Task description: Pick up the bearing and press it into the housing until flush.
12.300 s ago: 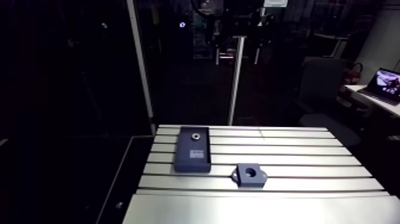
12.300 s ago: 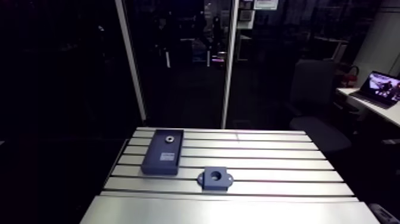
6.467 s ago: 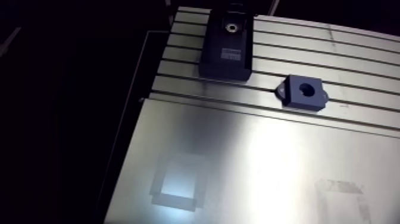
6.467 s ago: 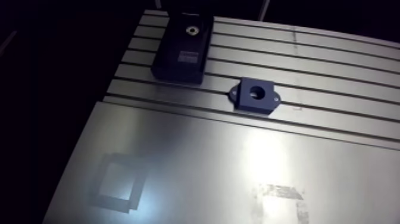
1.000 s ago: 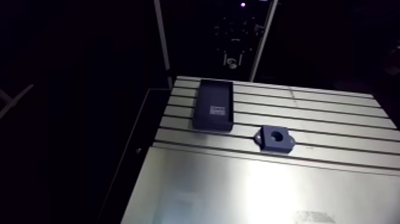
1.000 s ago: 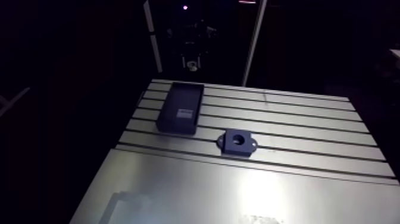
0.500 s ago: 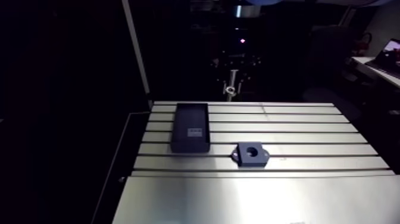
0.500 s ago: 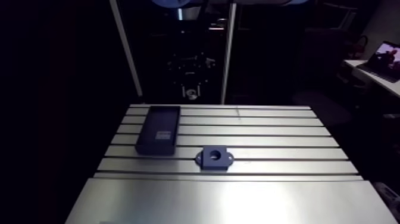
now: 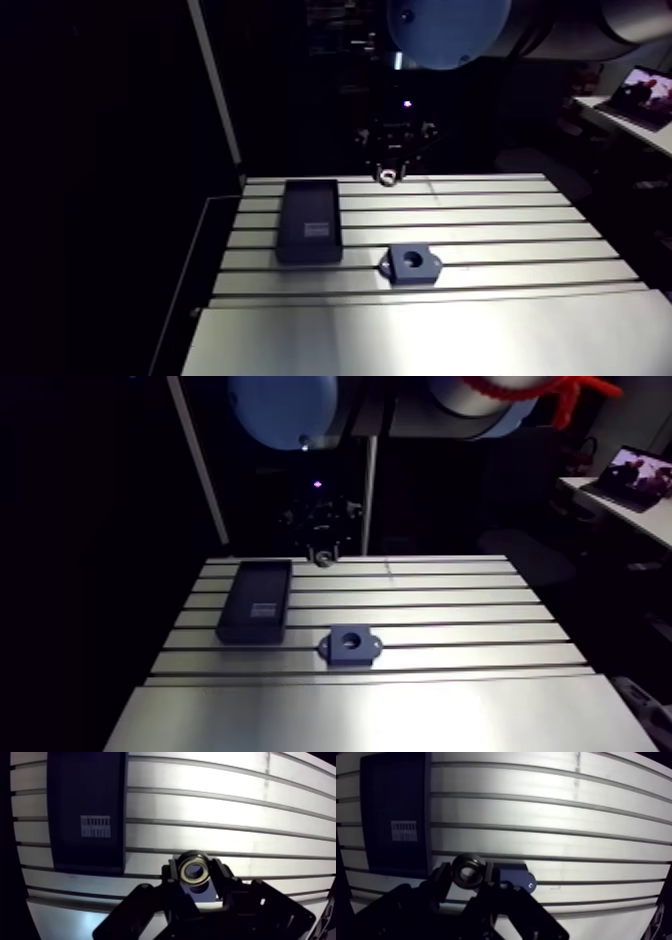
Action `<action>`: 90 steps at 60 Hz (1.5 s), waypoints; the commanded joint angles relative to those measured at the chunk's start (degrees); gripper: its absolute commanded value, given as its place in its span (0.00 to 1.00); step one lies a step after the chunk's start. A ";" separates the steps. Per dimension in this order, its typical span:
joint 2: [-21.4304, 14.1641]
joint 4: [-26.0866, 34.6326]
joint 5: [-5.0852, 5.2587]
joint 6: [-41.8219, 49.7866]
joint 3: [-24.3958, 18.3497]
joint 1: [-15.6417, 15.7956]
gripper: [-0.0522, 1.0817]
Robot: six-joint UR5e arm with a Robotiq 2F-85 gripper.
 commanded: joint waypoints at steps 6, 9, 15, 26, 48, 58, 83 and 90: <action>-0.10 -0.30 -2.38 -0.14 2.70 -0.95 0.68; -0.10 -0.30 -2.39 -0.14 2.88 -0.95 0.68; -0.10 -0.37 -2.39 -0.14 3.82 -0.95 0.69; -0.59 -1.64 -2.39 -0.72 6.42 -1.35 0.70; -2.21 -5.65 -2.05 -3.36 11.82 -3.57 0.72; -2.30 -6.99 -1.87 -4.06 13.42 -4.29 0.73; -1.60 -9.00 -1.78 -5.49 15.28 -5.58 0.74; -1.44 -9.00 -1.78 -5.99 15.55 -5.69 0.74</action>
